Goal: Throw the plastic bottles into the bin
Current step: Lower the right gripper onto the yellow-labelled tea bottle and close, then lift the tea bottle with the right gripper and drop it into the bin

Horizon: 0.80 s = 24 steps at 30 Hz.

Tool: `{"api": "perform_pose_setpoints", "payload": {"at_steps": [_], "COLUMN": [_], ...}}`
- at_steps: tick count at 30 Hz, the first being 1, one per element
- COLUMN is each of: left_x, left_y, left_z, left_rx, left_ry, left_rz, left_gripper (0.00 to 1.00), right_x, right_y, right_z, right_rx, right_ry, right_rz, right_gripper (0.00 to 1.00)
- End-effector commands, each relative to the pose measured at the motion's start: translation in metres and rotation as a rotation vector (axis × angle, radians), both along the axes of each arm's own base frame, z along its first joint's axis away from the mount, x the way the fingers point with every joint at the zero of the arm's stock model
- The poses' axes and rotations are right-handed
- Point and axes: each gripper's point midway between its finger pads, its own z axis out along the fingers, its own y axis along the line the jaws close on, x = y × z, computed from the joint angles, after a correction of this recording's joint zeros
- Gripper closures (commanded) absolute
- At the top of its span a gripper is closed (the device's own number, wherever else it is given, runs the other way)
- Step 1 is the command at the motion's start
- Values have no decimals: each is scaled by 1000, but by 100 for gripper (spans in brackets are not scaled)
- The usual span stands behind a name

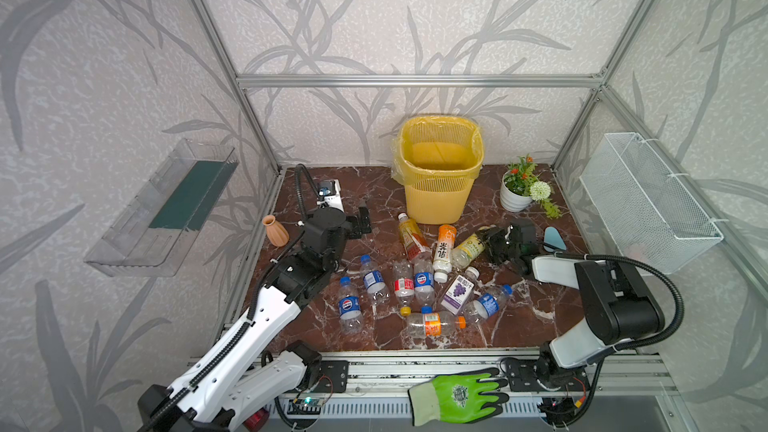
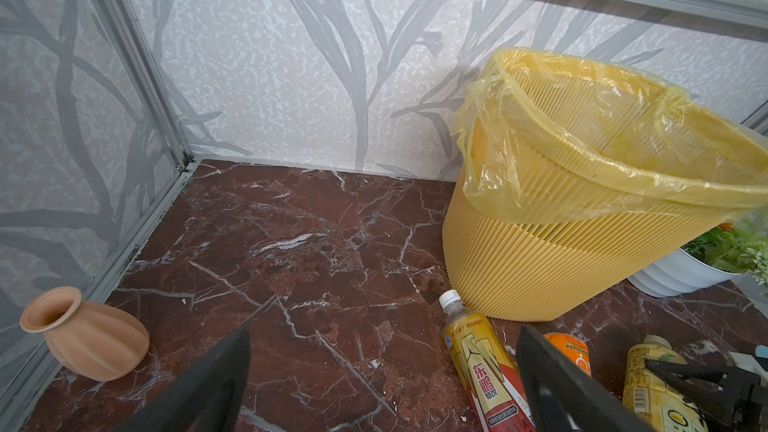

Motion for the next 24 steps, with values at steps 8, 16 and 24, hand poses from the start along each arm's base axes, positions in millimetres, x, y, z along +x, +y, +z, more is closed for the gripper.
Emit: {"api": "perform_pose_setpoints", "payload": {"at_steps": [8,16,24], "left_x": [-5,0,4], "left_y": [29,60,71], "left_z": [-11,-52,-88], "left_rx": [-29,-132,-158], "left_ry": [17,128,247], "left_rz": [152,278,325], "left_gripper": [1,1,1], "right_x": [21,-23,-92], "right_y": [-11,-60,-87], "right_z": [149,312,455], "right_rx": [-79,-440,-682], "right_ry": [-405,-836,-1241], "right_rz": [-30,-182,-359], "right_gripper": [43,39,39]}}
